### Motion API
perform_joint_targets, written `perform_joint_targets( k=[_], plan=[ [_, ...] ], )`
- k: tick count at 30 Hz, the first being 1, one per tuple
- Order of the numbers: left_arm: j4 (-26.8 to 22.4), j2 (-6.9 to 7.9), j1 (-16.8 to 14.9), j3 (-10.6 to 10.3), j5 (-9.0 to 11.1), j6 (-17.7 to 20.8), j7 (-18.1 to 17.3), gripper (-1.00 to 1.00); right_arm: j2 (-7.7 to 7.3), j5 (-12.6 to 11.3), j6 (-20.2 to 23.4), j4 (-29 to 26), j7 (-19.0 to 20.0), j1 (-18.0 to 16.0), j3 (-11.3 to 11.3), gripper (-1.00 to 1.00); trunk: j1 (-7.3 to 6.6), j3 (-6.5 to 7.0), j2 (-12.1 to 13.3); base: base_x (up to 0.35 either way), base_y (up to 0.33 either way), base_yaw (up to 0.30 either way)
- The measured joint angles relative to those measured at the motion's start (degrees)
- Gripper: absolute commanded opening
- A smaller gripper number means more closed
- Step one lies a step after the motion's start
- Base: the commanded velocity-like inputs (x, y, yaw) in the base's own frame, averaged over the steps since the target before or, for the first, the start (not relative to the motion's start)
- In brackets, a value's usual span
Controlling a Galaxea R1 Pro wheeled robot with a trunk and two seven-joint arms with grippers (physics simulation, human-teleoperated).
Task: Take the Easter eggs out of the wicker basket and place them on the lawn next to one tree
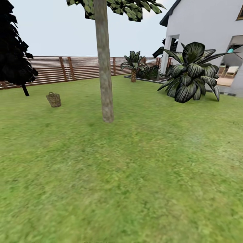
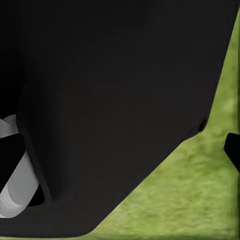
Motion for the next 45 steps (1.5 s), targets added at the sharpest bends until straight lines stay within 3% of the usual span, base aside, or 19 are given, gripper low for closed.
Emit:
perform_joint_targets(
  k=[24,45],
  plan=[
    [0.0,0.00,0.0,0.0,0.0,0.0,0.0,1.00,0.19,0.1,0.0,-0.3,0.0,0.0,0.1,1.00,0.00,-0.71,0.0,0.000,0.000,0.256],
    [0.0,0.00,0.0,0.0,0.0,0.0,0.0,1.00,-0.98,0.0,0.1,-0.9,0.0,0.0,0.1,1.00,0.00,-2.00,0.0,0.000,0.000,0.205]
  ],
)
